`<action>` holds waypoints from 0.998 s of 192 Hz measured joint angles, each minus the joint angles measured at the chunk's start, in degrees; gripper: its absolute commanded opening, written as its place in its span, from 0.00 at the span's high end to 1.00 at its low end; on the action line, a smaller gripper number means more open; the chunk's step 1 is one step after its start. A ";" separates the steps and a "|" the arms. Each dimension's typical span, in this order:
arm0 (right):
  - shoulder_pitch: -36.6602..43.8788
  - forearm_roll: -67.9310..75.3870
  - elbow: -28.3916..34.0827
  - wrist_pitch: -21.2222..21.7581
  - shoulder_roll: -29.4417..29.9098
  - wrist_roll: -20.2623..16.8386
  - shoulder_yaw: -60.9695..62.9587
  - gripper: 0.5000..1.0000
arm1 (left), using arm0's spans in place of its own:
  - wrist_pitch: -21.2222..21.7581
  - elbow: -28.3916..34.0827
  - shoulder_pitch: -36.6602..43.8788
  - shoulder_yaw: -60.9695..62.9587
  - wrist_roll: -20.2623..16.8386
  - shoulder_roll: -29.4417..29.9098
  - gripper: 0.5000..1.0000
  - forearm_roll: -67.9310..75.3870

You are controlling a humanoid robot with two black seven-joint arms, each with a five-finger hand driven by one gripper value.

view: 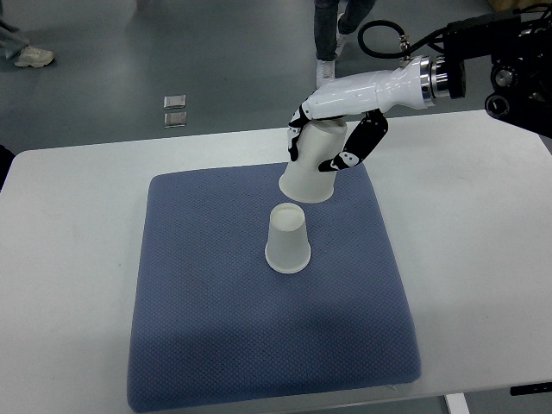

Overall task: Stack paper cups
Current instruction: 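Lift the cup with the right hand and carry it over the cup on the pad, then lower the held cup onto the cup on the pad and open the right hand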

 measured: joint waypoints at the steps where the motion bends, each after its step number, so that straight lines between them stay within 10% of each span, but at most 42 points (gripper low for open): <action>1: -0.04 0.00 -0.01 -0.03 0.07 -0.02 0.00 0.89 | 0.00 0.00 0.00 0.00 0.00 0.00 0.00 0.00; 192: -4.96 -2.54 -1.67 -2.55 4.83 -1.88 -0.10 0.89 | 0.00 0.00 0.00 0.00 0.04 0.00 0.00 0.00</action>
